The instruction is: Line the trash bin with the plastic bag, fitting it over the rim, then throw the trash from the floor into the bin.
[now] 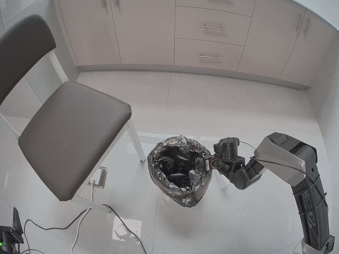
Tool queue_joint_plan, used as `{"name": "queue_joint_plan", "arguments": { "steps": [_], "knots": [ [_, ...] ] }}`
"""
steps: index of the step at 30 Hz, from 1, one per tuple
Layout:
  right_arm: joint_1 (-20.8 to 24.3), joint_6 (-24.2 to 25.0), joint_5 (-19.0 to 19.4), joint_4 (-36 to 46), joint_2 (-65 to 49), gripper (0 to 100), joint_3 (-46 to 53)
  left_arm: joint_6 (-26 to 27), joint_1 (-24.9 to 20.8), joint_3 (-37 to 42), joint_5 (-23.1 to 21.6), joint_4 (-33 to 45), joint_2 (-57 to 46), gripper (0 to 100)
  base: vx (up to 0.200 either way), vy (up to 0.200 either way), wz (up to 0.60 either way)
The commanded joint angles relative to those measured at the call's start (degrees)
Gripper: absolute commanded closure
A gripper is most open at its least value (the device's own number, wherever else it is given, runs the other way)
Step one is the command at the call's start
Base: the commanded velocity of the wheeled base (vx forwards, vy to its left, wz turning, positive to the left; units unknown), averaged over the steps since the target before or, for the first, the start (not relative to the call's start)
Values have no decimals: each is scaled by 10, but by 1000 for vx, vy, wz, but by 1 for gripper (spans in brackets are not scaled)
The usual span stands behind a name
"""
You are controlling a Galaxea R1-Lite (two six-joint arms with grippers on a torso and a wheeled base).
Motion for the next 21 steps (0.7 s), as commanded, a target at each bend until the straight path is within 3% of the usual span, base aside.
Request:
{"name": "queue_joint_plan", "arguments": {
  "steps": [1,4,14,17,21],
  "knots": [
    [-1,-1,-1,0,11,0,-1,-1,8,16,-6,-1,-28,0,0,0,0],
    [-1,-1,-1,0,11,0,-1,-3,8,15,-28,0,-28,0,0,0,0],
    [28,0,1,-37,-80,0,82,-4,-5,14,-244,2,-28,0,0,0,0],
    [40,0,5,-49,-140,0,128,26,-5,14,-265,2,-28,0,0,0,0],
    [33,0,5,-59,-181,0,154,22,-4,14,-263,2,-28,0,0,0,0]
  ]
}}
